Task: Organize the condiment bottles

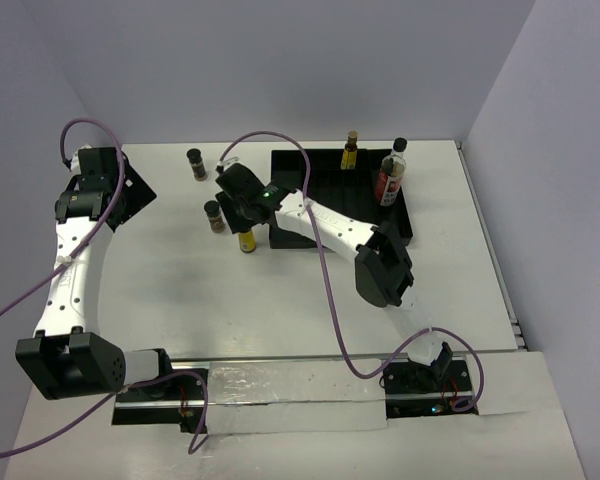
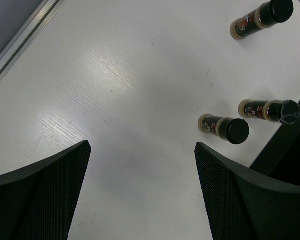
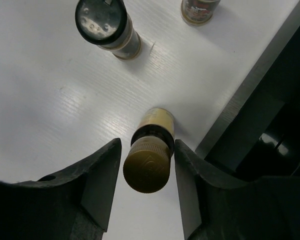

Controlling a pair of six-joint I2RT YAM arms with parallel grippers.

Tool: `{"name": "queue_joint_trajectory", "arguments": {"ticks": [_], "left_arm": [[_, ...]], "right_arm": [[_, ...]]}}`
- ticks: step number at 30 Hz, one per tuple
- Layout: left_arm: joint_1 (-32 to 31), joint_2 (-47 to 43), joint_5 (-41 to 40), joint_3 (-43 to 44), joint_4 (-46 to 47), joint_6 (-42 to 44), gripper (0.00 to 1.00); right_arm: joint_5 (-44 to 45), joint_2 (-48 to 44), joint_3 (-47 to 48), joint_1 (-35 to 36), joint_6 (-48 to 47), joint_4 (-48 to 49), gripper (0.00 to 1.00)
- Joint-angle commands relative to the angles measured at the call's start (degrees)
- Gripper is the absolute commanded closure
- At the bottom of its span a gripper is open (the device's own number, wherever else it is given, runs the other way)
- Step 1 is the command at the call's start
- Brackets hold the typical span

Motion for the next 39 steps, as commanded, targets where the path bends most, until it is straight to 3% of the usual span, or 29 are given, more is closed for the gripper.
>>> {"name": "queue_joint_trajectory", "arguments": {"ticks": [1, 4, 6, 8, 16, 23, 26, 31, 39], "left_arm": [[0.23, -1.44, 0.82, -0.08, 1.73, 0.71, 0.07], [0.29, -1.44, 0.84, -0.21, 1.66, 0.71, 0.07], [0.29, -1.43, 0.91, -0.29, 1.66, 0.71, 0.07], [0.29, -1.36, 0.91, -0.37, 1.66, 0.71, 0.07], [0.29, -1.27, 0.73, -0.09, 1.56, 0.71, 0.07], [0.29, -1.35, 0.85, -0.28, 1.37, 0.47, 0.07], [0.29, -1.35, 0.86, -0.28, 1.3, 0.37, 0.07], [0.26, -1.04, 2.19, -0.37, 1.22, 0.4, 0.07], [0.25, -0.39, 4.07, 0.16, 0.96, 0.1, 0.07]], "right_arm": [[0.58, 0.74, 3.38, 0.13, -0.06, 0.59, 0.51], [0.68, 0.64, 3.58, 0.13, -0.06, 0.49, 0.65], [0.86, 0.43, 3.77, 0.12, -0.06, 0.39, 0.85], [1.02, -0.08, 4.2, 0.1, -0.06, 0.15, 0.91], [5.62, -4.62, 12.1, -2.47, -0.06, 0.39, 0.91], [16.42, -10.06, 9.28, -9.99, -0.06, 9.57, 0.91], [17.71, -9.26, 10.51, -12.96, -0.06, 10.69, 0.91], [16.69, -2.4, 20.75, -20.34, -0.06, 9.52, 0.91], [18.07, 1.44, 21.05, -25.62, -0.06, 18.25, 0.91]]}}
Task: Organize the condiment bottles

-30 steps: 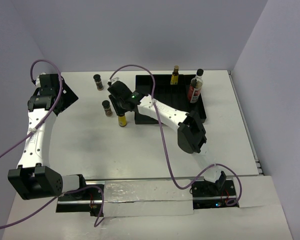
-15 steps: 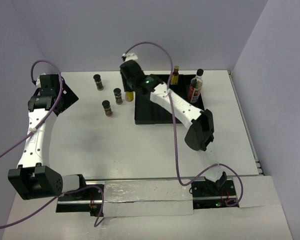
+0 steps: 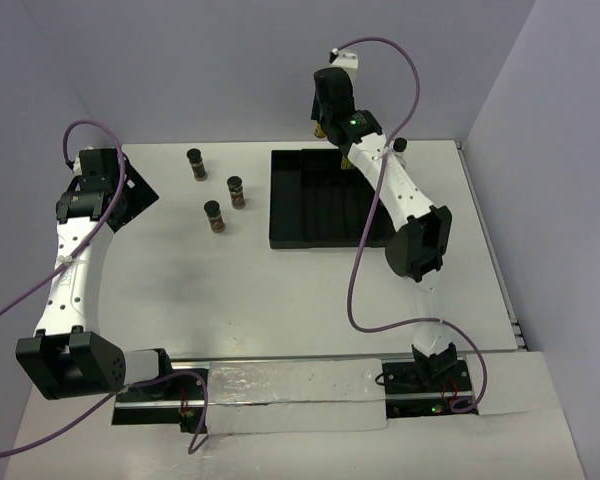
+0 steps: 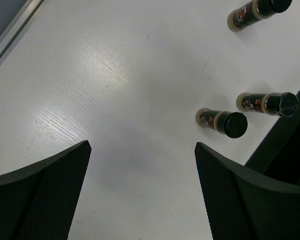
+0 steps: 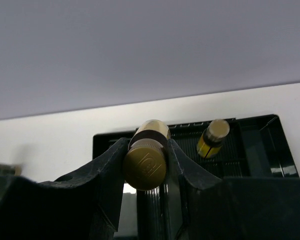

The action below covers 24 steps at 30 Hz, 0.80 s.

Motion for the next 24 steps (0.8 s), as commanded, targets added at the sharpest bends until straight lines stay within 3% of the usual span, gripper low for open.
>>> {"name": "queue_joint_trajectory", "arguments": {"ticks": [1, 6, 24], "left_arm": [[0.21, -0.25, 2.07, 0.92, 0.94, 0.11, 0.07], [0.29, 0.34, 2.25, 1.38, 0.97, -0.06, 0.07], [0.27, 1.34, 2.08, 0.38, 1.41, -0.39, 0.07]], "right_arm": [[1.63, 2.3, 3.02, -0.67, 0.12, 9.48, 0.91], [1.58, 5.89, 6.19, -2.06, 0.12, 11.38, 0.91], [-1.59, 11.64, 2.12, -3.56, 0.12, 10.54, 0.91]]}}
